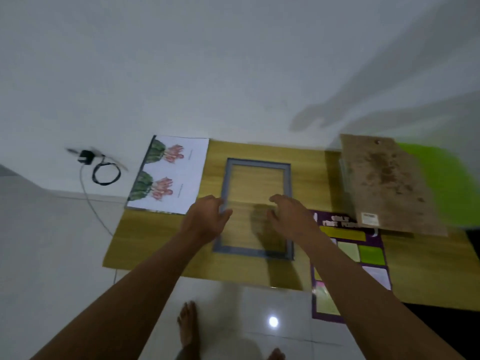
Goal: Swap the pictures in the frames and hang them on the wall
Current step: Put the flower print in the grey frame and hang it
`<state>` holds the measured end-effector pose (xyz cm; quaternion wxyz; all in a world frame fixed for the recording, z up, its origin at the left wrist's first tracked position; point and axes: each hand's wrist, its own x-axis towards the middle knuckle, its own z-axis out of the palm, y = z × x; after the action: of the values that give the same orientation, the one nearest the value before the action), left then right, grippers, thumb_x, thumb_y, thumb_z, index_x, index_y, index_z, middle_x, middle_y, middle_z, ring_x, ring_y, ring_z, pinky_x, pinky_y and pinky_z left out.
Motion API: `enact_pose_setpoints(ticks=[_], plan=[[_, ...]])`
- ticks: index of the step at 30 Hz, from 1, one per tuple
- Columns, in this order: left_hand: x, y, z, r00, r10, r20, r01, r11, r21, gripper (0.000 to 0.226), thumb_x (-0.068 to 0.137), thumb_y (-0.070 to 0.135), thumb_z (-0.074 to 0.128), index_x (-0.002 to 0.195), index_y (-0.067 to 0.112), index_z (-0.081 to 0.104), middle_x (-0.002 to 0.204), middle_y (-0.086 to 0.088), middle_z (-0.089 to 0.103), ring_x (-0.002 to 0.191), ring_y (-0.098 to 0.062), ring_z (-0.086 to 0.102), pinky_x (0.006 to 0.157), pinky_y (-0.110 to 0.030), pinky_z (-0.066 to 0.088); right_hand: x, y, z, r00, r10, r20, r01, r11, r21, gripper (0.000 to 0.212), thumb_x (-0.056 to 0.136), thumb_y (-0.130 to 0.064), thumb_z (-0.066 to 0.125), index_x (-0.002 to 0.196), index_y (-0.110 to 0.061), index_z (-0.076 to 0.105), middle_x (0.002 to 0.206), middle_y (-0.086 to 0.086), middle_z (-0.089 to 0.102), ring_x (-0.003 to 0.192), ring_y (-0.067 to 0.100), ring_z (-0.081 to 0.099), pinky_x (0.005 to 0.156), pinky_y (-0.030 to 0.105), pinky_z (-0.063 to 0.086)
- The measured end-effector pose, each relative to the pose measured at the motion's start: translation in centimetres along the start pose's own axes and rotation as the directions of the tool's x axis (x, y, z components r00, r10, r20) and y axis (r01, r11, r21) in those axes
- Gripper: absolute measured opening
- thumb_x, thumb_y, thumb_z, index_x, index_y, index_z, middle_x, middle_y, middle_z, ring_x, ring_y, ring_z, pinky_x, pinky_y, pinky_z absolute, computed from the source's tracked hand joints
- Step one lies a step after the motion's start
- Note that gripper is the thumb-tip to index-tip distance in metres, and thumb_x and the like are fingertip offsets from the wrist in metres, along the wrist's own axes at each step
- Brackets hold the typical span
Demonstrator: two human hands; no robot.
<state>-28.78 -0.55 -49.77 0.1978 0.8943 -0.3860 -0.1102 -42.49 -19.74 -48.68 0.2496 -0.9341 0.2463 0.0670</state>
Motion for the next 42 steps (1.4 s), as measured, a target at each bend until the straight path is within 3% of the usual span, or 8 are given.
enact_pose_setpoints(ticks=[7, 11, 14, 16, 20, 30, 38, 42], plan=[[2.8, -12.9, -5.9, 0.991, -0.134, -0.006, 0.133, 0.986, -0.101, 0.050, 0.084, 0.038, 0.065, 0.119, 0.003, 0.064, 0.119, -0.016, 0.066, 0.114, -0.030, 0.060, 0.097, -0.040, 0.047, 8.2, -11.2, 4.0, 0.999, 0.029, 0.043, -0.032, 0.998, 0.061, 0.042, 0.099, -0.033, 0.050, 0.136, -0.013, 0.050, 0.129, 0.008, 0.059, 0.121, 0.027, 0.054, 0.097, 0.037, 0.047], [4.7, -18.7, -6.8, 0.988, -0.154, -0.030, 0.153, 0.987, -0.045, 0.037, 0.082, 0.027, 0.072, 0.112, 0.006, 0.066, 0.109, -0.014, 0.068, 0.098, -0.032, 0.064, 0.080, -0.036, 0.049, 13.0, -15.4, 7.6, 0.994, 0.050, 0.099, -0.056, 0.997, 0.062, 0.043, 0.099, -0.034, 0.049, 0.137, -0.013, 0.049, 0.130, 0.009, 0.058, 0.123, 0.028, 0.053, 0.098, 0.038, 0.047], [5.8, -22.2, -6.2, 0.989, -0.145, -0.039, 0.144, 0.989, -0.017, 0.019, 0.076, 0.018, 0.076, 0.087, 0.011, 0.062, 0.088, -0.009, 0.068, 0.080, -0.030, 0.065, 0.061, -0.029, 0.045, 15.2, -17.3, 10.1, 0.981, 0.127, 0.146, -0.142, 0.985, 0.099, 0.054, 0.098, -0.038, 0.052, 0.145, -0.014, 0.041, 0.144, 0.006, 0.044, 0.133, 0.027, 0.043, 0.106, 0.041, 0.042], [6.4, -23.7, -5.7, 0.988, -0.151, -0.037, 0.150, 0.989, -0.016, 0.025, 0.072, 0.015, 0.080, 0.088, 0.008, 0.062, 0.088, -0.008, 0.067, 0.077, -0.029, 0.065, 0.058, -0.031, 0.051, 16.3, -17.8, 11.4, 0.976, 0.177, 0.128, -0.187, 0.980, 0.071, 0.052, 0.097, -0.037, 0.054, 0.141, -0.011, 0.043, 0.139, 0.009, 0.042, 0.131, 0.030, 0.041, 0.103, 0.042, 0.044], [7.0, -25.1, -4.9, 0.979, -0.196, -0.050, 0.193, 0.979, -0.062, 0.039, 0.070, 0.017, 0.080, 0.105, 0.008, 0.064, 0.098, -0.007, 0.067, 0.086, -0.029, 0.064, 0.066, -0.034, 0.056, 17.7, -18.6, 12.6, 0.959, 0.282, 0.027, -0.283, 0.957, 0.056, 0.048, 0.095, -0.035, 0.058, 0.133, -0.007, 0.048, 0.131, 0.013, 0.044, 0.125, 0.031, 0.041, 0.098, 0.042, 0.046], [7.8, -25.2, -5.1, 0.942, -0.335, -0.024, 0.328, 0.933, -0.149, 0.037, 0.064, 0.016, 0.085, 0.095, 0.011, 0.066, 0.097, -0.009, 0.064, 0.089, -0.026, 0.060, 0.066, -0.026, 0.037, 18.9, -18.8, 13.2, 0.895, 0.446, -0.020, -0.418, 0.852, 0.315, 0.057, 0.082, -0.020, 0.073, 0.133, -0.011, 0.048, 0.130, 0.010, 0.045, 0.121, 0.029, 0.047, 0.091, 0.039, 0.050], [8.0, -25.4, -5.1, 0.914, -0.400, -0.069, 0.390, 0.912, -0.127, 0.056, 0.066, 0.013, 0.083, 0.117, 0.014, 0.059, 0.105, -0.007, 0.062, 0.096, -0.025, 0.058, 0.071, -0.029, 0.042, 19.0, -19.2, 13.6, 0.901, 0.432, -0.041, -0.401, 0.867, 0.296, 0.060, 0.085, -0.026, 0.070, 0.139, -0.015, 0.044, 0.133, 0.008, 0.042, 0.125, 0.028, 0.042, 0.098, 0.045, 0.048], [7.9, -25.1, -5.8, 0.902, -0.417, -0.109, 0.399, 0.904, -0.156, 0.049, 0.075, 0.010, 0.076, 0.120, 0.012, 0.059, 0.107, -0.009, 0.063, 0.098, -0.027, 0.059, 0.073, -0.030, 0.043, 19.2, -19.4, 13.5, 0.903, 0.430, -0.027, -0.405, 0.869, 0.284, 0.057, 0.088, -0.022, 0.068, 0.138, -0.013, 0.044, 0.134, 0.009, 0.041, 0.127, 0.027, 0.040, 0.100, 0.042, 0.046]])
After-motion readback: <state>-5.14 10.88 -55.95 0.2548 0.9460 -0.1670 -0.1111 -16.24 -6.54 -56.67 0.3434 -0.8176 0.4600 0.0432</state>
